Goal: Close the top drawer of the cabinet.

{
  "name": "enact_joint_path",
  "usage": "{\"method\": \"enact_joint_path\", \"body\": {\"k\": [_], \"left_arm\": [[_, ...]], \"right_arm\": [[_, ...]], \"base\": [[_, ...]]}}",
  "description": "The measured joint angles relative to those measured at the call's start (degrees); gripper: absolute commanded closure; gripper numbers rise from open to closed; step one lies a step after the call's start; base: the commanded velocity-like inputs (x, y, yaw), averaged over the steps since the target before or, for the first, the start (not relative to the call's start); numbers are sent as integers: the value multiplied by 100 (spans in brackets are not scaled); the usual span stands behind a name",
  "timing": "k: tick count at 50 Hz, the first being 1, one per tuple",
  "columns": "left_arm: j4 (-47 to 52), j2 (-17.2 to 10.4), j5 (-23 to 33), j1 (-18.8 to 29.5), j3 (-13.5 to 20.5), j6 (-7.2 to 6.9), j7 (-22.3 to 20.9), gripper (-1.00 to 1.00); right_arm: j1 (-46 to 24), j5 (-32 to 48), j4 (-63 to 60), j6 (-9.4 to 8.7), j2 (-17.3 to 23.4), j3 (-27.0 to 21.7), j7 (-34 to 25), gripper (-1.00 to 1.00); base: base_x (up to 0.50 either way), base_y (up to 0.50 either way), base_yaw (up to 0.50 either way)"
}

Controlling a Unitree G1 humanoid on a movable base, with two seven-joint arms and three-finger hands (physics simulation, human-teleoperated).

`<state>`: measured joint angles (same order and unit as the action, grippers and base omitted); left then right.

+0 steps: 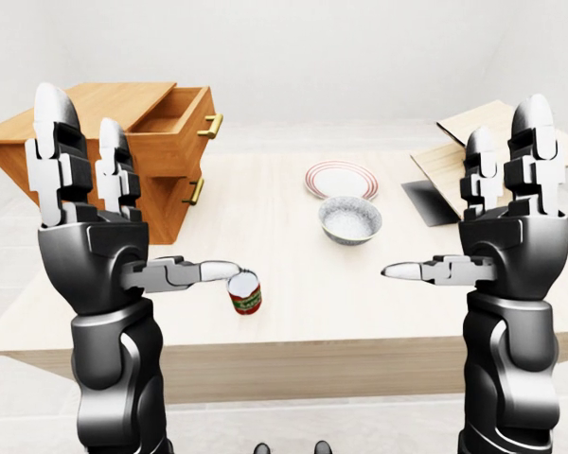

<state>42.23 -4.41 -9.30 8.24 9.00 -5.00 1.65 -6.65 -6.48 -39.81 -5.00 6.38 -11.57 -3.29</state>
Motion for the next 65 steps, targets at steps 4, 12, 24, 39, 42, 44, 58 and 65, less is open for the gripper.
{"method": "enact_joint_path", "body": {"k": [4, 12, 24, 39, 42, 44, 58, 65], "left_arm": [[7, -7, -2, -10, 17, 0, 10, -100], [-38, 1, 12, -50, -1, 0, 7, -100], [-53, 5, 17, -66, -10, 0, 4, -100], [-75, 16, 60, -68, -52, 0, 8, -100], [-71, 17, 67, -72, -55, 0, 5, -100], [-69, 19, 72, -76, -60, 0, 3, -100], [22, 29, 105, -52, -94, 0, 17, -100], [27, 29, 117, -42, -100, 0, 17, -100]], "right_arm": [[27, 40, -18, 0, -14, 22, -23, -100], [61, 104, -43, 0, -46, 47, -65, -100], [81, 152, -51, 0, -77, 59, -102, -100], [83, 139, -48, 0, -97, 18, -117, -100], [73, 114, -54, 0, -96, 1, -111, -100], [74, 100, -55, 0, -93, -8, -109, -100], [64, 22, -62, 0, -76, -28, -99, -100], [46, -17, -68, 0, -75, -31, -98, -100]], "base": [[9, 50, 0], [9, 50, 0], [8, 50, 0], [9, 50, 0], [9, 49, 0], [9, 49, 0], [9, 49, 0], [15, 9, 0]]}}
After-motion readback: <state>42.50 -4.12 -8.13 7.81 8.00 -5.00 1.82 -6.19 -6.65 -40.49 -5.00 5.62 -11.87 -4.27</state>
